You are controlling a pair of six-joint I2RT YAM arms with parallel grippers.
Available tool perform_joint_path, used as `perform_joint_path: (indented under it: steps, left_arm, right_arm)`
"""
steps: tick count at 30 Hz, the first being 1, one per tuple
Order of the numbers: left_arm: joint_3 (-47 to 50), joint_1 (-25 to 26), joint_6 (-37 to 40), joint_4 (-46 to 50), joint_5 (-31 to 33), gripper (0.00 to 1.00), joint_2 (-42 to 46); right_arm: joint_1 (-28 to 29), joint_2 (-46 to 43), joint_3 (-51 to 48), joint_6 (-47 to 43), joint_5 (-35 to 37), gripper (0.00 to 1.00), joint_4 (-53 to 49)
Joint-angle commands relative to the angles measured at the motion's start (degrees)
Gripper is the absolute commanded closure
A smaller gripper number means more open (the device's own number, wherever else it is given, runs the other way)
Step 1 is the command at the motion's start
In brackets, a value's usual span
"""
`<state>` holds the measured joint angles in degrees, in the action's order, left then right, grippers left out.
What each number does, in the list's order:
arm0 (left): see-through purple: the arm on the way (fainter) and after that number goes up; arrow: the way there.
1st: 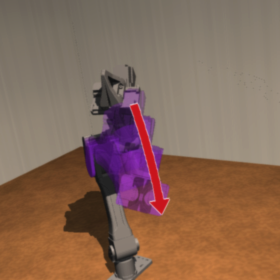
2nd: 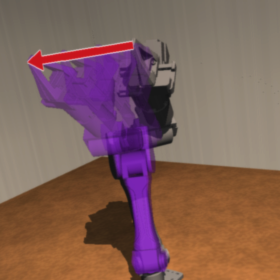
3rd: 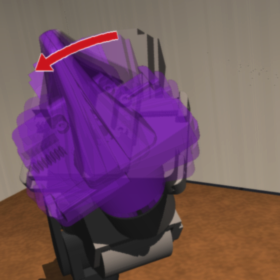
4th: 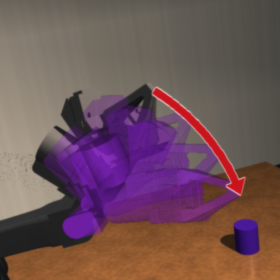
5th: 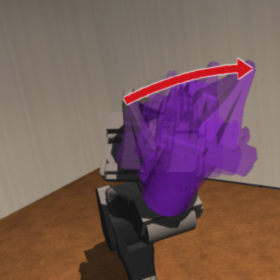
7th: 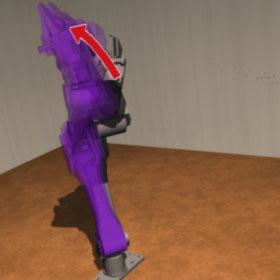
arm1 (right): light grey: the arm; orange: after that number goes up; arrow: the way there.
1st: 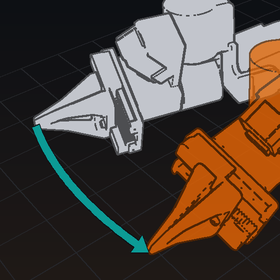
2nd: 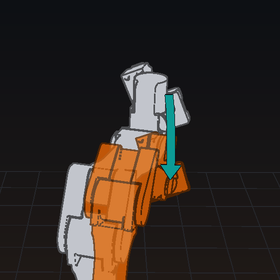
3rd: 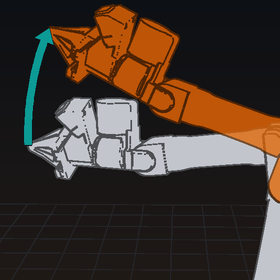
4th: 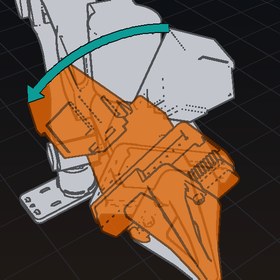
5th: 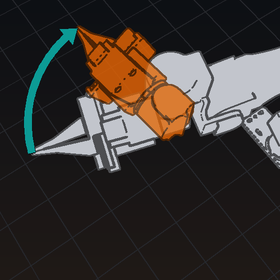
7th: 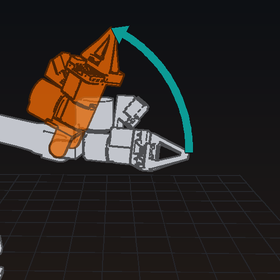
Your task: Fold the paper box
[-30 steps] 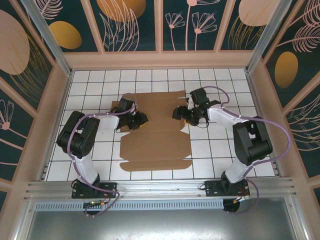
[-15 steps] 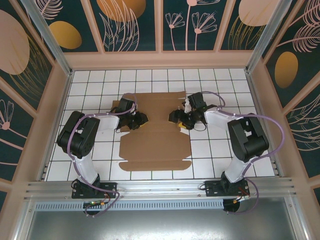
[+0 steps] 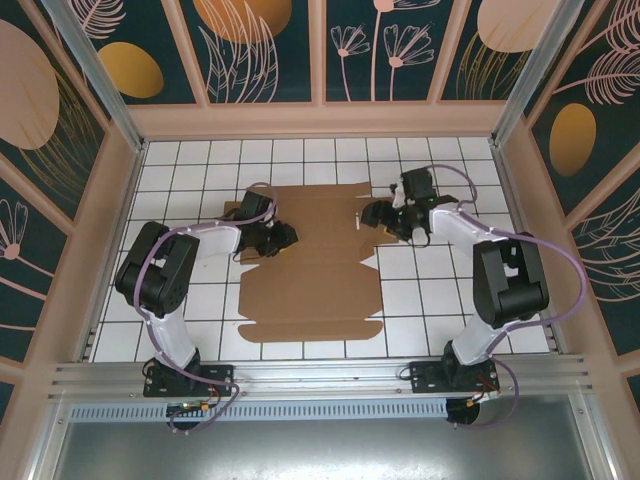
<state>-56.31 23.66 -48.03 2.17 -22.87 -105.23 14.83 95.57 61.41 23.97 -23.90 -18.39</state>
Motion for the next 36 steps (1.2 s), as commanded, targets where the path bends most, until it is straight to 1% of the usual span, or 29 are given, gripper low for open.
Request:
perform_joint_path:
  steps: [1,4,6,8,10,15,20,21,24,26,32,36]
  left_arm:
    - [-5.7,0.1,3.2,4.6,0.2,0.67,2.3]
    - [-10.9,-0.7,5.8,8.4,2.7,0.66,1.8]
    - [-11.9,-2.8,5.8,9.0,3.0,0.65,1.2]
    - [-11.9,-5.3,5.5,8.8,2.8,0.65,-0.2]
    - [-12.2,-6.5,5.7,9.0,3.0,0.65,-2.1]
    - [-11.0,-6.6,4.4,6.4,1.5,0.66,-6.3]
    - [-9.4,-6.6,4.4,4.9,1.7,0.67,-8.0]
    - [-9.2,-6.6,4.5,4.8,1.8,0.68,-8.3]
    - [-8.6,-6.6,4.2,4.3,1.4,0.69,-9.3]
    - [-8.2,-6.6,3.8,3.9,1.2,0.69,-9.9]
    - [-8.0,-6.5,3.6,3.9,1.3,0.70,-10.0]
    - [-8.2,-6.6,3.7,4.2,1.6,0.70,-9.9]
  right_arm:
    - [-2.6,1.7,3.3,-5.2,0.1,0.25,-0.2]
    - [-5.0,5.2,5.9,-7.7,2.5,0.25,-0.3]
    - [-6.4,7.3,7.1,-8.0,3.3,0.24,-0.3]
    - [-7.7,8.9,7.6,-7.6,2.8,0.23,0.3]
    - [-8.3,10.2,7.5,-7.2,1.1,0.23,1.4]
    - [-8.9,13.3,7.9,-7.3,-1.0,0.22,1.9]
    - [-9.0,16.5,7.9,-7.1,-2.4,0.22,2.5]
    - [-9.0,17.0,7.6,-7.0,-3.6,0.22,2.9]
    - [-8.9,18.7,7.7,-6.2,-10.2,0.22,3.9]
    - [-8.6,18.0,7.2,-5.5,-13.9,0.23,5.2]
    - [-9.1,12.7,4.0,-0.8,-21.3,0.23,11.0]
    - [-9.6,10.4,3.1,1.4,-23.3,0.24,12.6]
